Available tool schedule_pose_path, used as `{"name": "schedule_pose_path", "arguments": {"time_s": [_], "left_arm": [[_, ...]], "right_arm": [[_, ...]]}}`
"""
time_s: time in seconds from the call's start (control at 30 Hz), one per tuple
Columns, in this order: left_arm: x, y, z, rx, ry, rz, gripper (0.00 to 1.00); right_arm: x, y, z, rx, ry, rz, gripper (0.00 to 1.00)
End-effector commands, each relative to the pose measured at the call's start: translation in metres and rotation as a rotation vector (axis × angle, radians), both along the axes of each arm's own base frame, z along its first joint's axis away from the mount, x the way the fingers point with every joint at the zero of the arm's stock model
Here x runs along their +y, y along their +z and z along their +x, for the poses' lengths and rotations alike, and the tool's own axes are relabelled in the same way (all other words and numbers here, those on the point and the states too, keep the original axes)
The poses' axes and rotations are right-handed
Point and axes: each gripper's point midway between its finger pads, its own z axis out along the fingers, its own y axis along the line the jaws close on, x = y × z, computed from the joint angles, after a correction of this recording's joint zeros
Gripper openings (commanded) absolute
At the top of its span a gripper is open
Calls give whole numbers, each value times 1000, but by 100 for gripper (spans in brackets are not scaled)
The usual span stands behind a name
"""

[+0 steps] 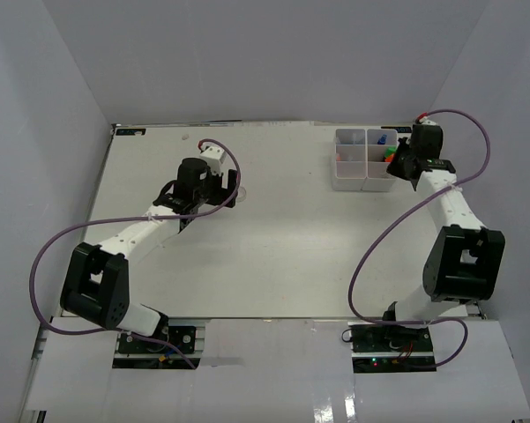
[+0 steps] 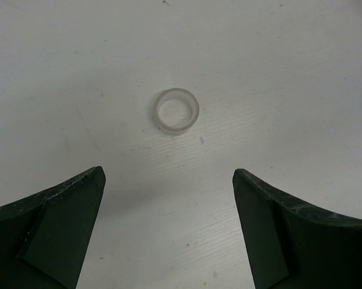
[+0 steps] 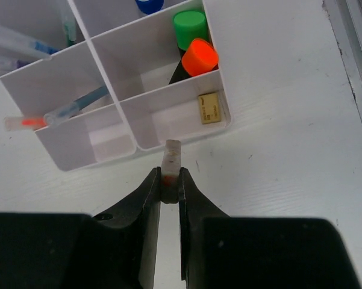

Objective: Sort the stationery into containers
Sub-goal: Place the stationery in the storage box.

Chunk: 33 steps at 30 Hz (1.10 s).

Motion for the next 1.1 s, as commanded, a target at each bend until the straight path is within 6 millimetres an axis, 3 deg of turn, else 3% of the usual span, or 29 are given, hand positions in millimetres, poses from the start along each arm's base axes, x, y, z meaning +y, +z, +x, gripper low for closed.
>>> {"name": "schedule_pose_path", "arguments": {"time_s": [0.0, 0.03, 0.1, 0.4, 0.63, 0.8, 0.83, 0.87, 0.93, 0.97, 1.0, 1.03, 1.07], "left_arm": [[10, 13, 6, 6, 68, -32, 98], [13, 12, 6, 9, 78, -27, 98], [16, 10, 7, 12, 86, -22, 98], [19, 5, 9, 37, 89, -27, 97], [22, -4, 12, 74, 110, -30, 97], [18, -11, 11, 132, 107, -66, 90], [17, -15, 11, 147, 109, -68, 89], [17, -16, 11, 157, 117, -74, 88], [18, -17, 12, 168, 129, -76, 86], [17, -20, 12, 177, 131, -75, 86], [18, -21, 13, 184, 139, -76, 85], [18, -23, 14, 191, 146, -73, 85], [19, -30, 15, 209, 153, -63, 84]], "right_arm": [[-12, 16, 25, -46, -40, -12, 8], [-13, 7, 31, -27, -44, -8, 8], [-15, 9, 40, -33, -51, 0, 8], [-13, -18, 67, 18, -45, 38, 10], [-9, -31, 65, 53, -31, 60, 35], [-5, -21, 56, 34, -11, 62, 48], [-4, -10, 53, 12, -5, 61, 54], [-3, -11, 48, 14, -1, 61, 55], [0, 9, 39, -31, 11, 61, 62], [6, 7, 32, -35, 40, 80, 63], [11, 26, 24, -84, 69, 88, 65], [14, 33, 17, -105, 83, 93, 70], [17, 28, 8, -107, 94, 103, 73]]}}
